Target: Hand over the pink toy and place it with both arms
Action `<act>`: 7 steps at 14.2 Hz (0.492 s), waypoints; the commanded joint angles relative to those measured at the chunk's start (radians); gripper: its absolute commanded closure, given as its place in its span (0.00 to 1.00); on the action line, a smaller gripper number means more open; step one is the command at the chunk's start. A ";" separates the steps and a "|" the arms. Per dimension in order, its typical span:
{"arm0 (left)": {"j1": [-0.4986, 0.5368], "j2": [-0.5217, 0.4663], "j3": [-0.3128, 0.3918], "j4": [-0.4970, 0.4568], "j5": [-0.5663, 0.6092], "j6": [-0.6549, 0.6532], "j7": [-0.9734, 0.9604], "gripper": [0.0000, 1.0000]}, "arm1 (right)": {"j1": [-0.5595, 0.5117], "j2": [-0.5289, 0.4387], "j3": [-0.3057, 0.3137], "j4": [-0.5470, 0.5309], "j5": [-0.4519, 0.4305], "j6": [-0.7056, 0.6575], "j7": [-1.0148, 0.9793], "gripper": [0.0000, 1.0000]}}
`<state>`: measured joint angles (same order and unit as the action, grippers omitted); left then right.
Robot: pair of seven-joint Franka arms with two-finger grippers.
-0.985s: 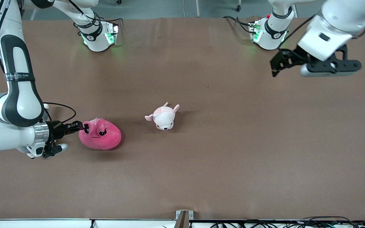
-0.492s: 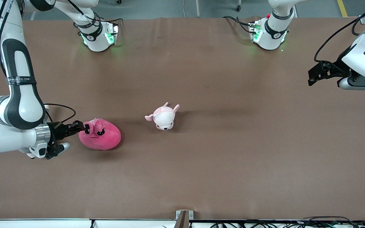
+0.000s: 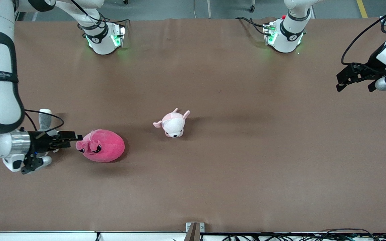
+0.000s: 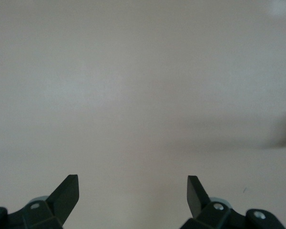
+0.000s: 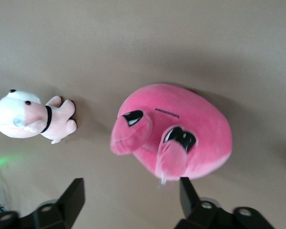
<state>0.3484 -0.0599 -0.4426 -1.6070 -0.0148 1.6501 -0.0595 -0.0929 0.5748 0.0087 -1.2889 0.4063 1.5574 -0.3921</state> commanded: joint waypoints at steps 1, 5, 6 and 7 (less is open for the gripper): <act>0.010 0.012 -0.007 0.035 0.000 -0.001 0.017 0.00 | -0.001 -0.085 0.002 -0.015 -0.093 -0.046 0.137 0.00; 0.023 0.014 -0.004 0.038 -0.001 -0.004 0.015 0.00 | -0.005 -0.217 0.002 -0.021 -0.239 -0.059 0.281 0.00; 0.047 0.012 0.001 0.038 -0.008 -0.006 0.018 0.00 | -0.014 -0.239 -0.003 -0.021 -0.259 -0.100 0.297 0.00; 0.053 0.012 0.001 0.039 -0.008 -0.007 0.017 0.00 | -0.030 -0.257 -0.013 -0.020 -0.279 -0.123 0.306 0.00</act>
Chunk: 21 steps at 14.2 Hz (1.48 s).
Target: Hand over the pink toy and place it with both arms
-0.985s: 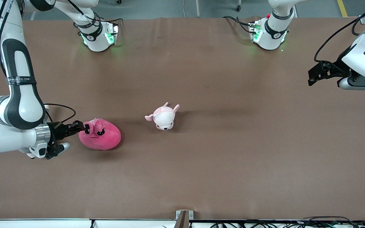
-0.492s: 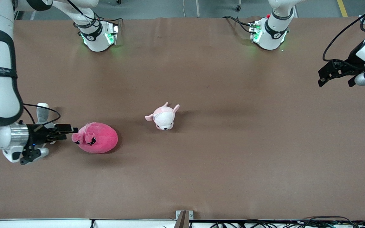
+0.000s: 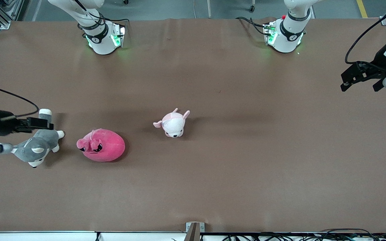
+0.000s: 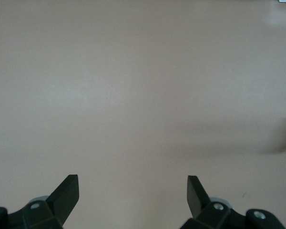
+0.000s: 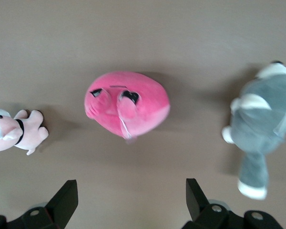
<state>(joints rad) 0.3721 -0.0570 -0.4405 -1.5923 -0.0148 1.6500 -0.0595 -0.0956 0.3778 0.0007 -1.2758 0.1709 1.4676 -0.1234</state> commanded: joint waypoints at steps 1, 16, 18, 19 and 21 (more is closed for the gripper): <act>0.030 0.009 -0.001 0.025 -0.007 -0.009 0.017 0.00 | -0.035 -0.080 -0.014 -0.031 -0.057 -0.033 0.050 0.00; -0.277 0.022 0.286 0.025 0.004 -0.010 0.012 0.00 | 0.014 -0.276 -0.034 -0.118 -0.159 0.055 0.091 0.00; -0.306 0.022 0.315 0.026 0.006 -0.010 0.013 0.00 | 0.013 -0.281 -0.025 -0.120 -0.174 0.094 0.090 0.00; -0.318 0.022 0.327 0.026 0.006 -0.010 0.012 0.00 | 0.013 -0.281 -0.025 -0.122 -0.172 0.102 0.094 0.00; -0.361 0.022 0.370 0.026 0.006 -0.010 0.014 0.00 | 0.014 -0.290 -0.025 -0.146 -0.174 0.109 0.096 0.00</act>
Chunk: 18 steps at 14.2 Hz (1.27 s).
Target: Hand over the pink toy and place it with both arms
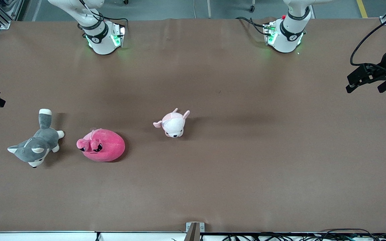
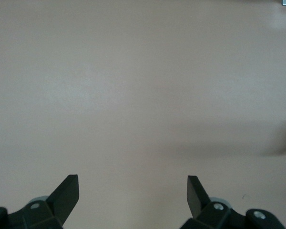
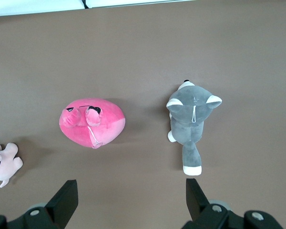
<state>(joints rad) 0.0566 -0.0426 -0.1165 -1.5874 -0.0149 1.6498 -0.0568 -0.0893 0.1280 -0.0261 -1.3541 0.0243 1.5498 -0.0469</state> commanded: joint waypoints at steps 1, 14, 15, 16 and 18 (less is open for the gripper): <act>-0.072 0.006 0.072 0.021 0.006 -0.010 0.011 0.00 | 0.008 -0.065 0.002 -0.104 -0.027 0.038 0.019 0.00; -0.072 0.004 0.067 0.026 -0.004 -0.011 0.009 0.00 | 0.025 -0.245 0.000 -0.346 -0.035 0.111 0.013 0.00; -0.072 0.004 0.067 0.026 -0.005 -0.011 0.009 0.00 | 0.025 -0.245 0.000 -0.347 -0.035 0.110 0.013 0.00; -0.072 0.004 0.067 0.026 -0.005 -0.011 0.009 0.00 | 0.025 -0.243 0.000 -0.347 -0.035 0.110 0.015 0.00; -0.072 0.004 0.067 0.026 -0.005 -0.011 0.011 0.00 | 0.023 -0.243 0.000 -0.347 -0.035 0.110 0.016 0.00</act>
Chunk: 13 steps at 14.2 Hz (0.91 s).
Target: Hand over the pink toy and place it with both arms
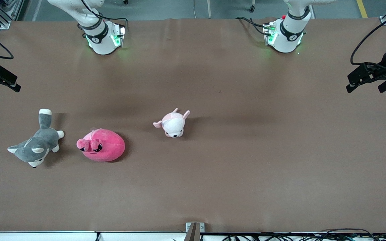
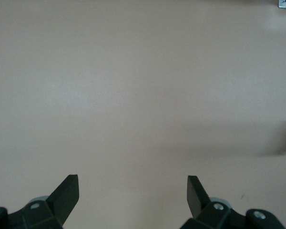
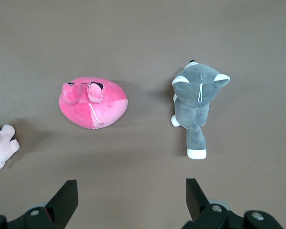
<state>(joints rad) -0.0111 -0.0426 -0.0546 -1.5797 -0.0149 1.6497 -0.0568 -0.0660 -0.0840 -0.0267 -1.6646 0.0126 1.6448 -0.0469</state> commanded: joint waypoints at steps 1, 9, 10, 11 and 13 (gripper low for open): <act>-0.003 0.004 0.005 0.020 -0.005 -0.011 0.011 0.00 | 0.000 -0.031 -0.001 -0.037 -0.023 0.015 0.016 0.00; -0.003 0.004 0.006 0.018 -0.005 -0.011 0.008 0.00 | 0.006 -0.029 0.002 -0.037 -0.066 0.004 0.007 0.00; -0.003 0.004 0.007 0.018 -0.005 -0.011 0.008 0.00 | 0.008 -0.029 0.002 -0.037 -0.066 -0.002 0.007 0.00; -0.003 0.004 0.006 0.018 -0.005 -0.011 0.008 0.00 | 0.006 -0.029 0.002 -0.037 -0.066 -0.002 0.009 0.00; -0.003 0.004 0.007 0.018 -0.005 -0.011 0.008 0.00 | 0.006 -0.031 0.004 -0.037 -0.066 -0.002 0.012 0.00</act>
<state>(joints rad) -0.0108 -0.0426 -0.0536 -1.5795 -0.0149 1.6497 -0.0568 -0.0656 -0.0840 -0.0252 -1.6695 -0.0278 1.6389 -0.0471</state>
